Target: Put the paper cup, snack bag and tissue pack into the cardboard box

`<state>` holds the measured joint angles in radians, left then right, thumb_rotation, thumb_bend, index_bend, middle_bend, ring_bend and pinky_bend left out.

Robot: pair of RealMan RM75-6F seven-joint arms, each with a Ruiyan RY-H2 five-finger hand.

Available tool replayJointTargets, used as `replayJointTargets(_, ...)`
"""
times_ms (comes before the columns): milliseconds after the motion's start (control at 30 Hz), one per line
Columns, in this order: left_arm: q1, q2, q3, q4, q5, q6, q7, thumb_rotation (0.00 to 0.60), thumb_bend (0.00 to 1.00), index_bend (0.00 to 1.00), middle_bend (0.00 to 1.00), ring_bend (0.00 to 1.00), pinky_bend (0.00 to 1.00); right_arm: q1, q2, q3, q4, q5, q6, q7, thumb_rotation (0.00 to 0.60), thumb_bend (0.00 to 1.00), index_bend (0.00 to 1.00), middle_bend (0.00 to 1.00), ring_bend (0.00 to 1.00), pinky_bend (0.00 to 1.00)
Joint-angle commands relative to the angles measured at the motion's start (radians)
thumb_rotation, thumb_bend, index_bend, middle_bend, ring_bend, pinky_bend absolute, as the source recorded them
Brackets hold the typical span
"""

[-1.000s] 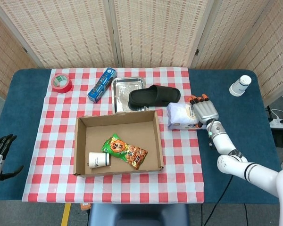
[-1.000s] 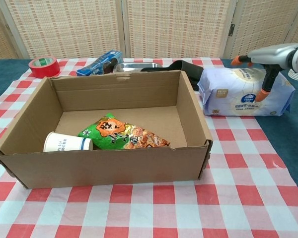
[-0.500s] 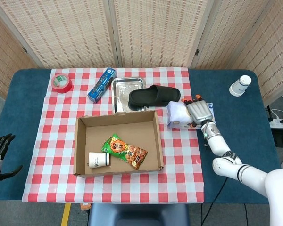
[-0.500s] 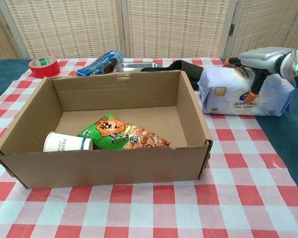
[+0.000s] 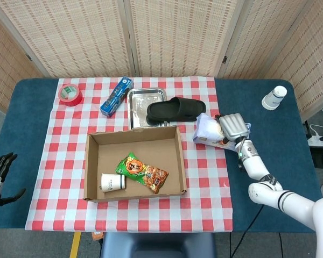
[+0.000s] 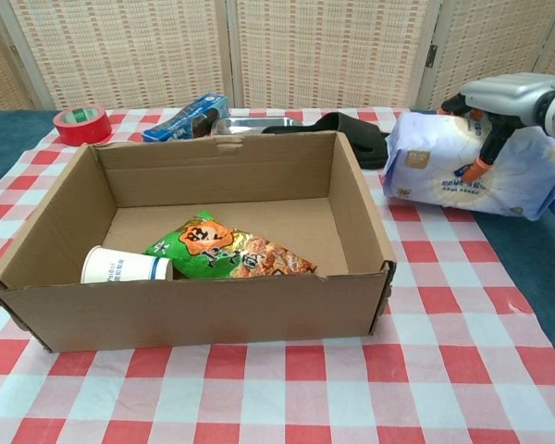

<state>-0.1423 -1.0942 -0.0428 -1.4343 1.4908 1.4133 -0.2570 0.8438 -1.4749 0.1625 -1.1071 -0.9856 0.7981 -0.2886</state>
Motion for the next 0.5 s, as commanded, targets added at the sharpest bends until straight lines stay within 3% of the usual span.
replayJointTargets(33,0.0,0.0,0.0,0.0,0.0,0.0,0.0,0.6,0.22,0.0,0.0,0.0,0.0,0.0,0.081,0.037,-0.113,0.0,0.056,-0.049,0.6,0.0,0.91,0.55,0.61,0.79)
replayJointTargets(167,0.0,0.0,0.002,-0.002,0.003,0.0,0.002,0.6,0.22,0.0,0.0,0.0,0.0,0.013,0.177,0.085,-0.276,0.014,0.121,-0.127,0.6,0.0,0.91,0.55,0.61,0.8)
replayJointTargets(300,0.0,0.0,0.002,-0.003,0.004,0.001,0.003,0.6,0.22,0.0,0.0,0.0,0.0,0.018,0.212,0.11,-0.353,0.025,0.15,-0.152,0.6,0.0,0.91,0.56,0.61,0.8)
replayJointTargets(367,0.0,0.0,0.003,-0.005,0.007,0.002,0.007,0.6,0.22,0.0,0.0,0.0,0.0,0.033,0.251,0.182,-0.526,0.021,0.193,-0.118,0.6,0.0,0.91,0.56,0.61,0.8)
replayJointTargets(500,0.002,0.0,0.004,-0.008,0.01,0.008,0.011,0.6,0.22,0.0,0.0,0.0,0.0,0.043,0.287,0.213,-0.717,0.018,0.213,-0.116,0.6,0.0,0.91,0.56,0.61,0.8)
